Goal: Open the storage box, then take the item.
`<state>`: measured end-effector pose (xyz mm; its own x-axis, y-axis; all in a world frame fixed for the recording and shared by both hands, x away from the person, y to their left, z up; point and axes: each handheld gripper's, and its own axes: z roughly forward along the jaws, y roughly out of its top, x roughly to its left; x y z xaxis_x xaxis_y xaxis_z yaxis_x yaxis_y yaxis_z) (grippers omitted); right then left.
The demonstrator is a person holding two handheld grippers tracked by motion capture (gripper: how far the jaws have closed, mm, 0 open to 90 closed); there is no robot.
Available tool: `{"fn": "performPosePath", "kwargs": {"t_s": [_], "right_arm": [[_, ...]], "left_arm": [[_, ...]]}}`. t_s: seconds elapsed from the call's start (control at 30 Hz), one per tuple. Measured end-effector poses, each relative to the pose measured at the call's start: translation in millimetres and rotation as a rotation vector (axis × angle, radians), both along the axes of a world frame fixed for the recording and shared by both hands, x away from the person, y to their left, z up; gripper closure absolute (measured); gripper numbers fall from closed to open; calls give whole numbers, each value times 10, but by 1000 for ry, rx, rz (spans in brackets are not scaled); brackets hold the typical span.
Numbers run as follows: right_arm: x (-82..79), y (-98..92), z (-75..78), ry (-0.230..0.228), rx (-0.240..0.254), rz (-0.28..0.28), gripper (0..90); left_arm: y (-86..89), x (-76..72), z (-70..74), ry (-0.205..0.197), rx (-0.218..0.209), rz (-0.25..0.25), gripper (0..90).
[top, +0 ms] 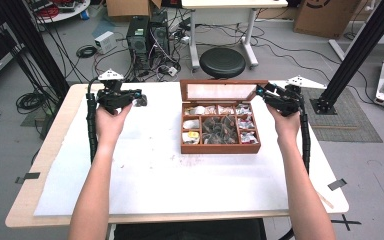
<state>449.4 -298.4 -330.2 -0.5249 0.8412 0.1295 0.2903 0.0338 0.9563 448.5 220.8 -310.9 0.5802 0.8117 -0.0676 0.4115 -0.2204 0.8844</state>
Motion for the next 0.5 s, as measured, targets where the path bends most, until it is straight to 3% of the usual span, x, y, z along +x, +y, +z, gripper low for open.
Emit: {"fn": "performPosePath", "kwargs": {"t_s": [0.5], "right_arm": [[11, -1, -2, 0, 6, 0, 558]], "left_arm": [[-18, 22, -20, 5, -4, 2, 890]]}}
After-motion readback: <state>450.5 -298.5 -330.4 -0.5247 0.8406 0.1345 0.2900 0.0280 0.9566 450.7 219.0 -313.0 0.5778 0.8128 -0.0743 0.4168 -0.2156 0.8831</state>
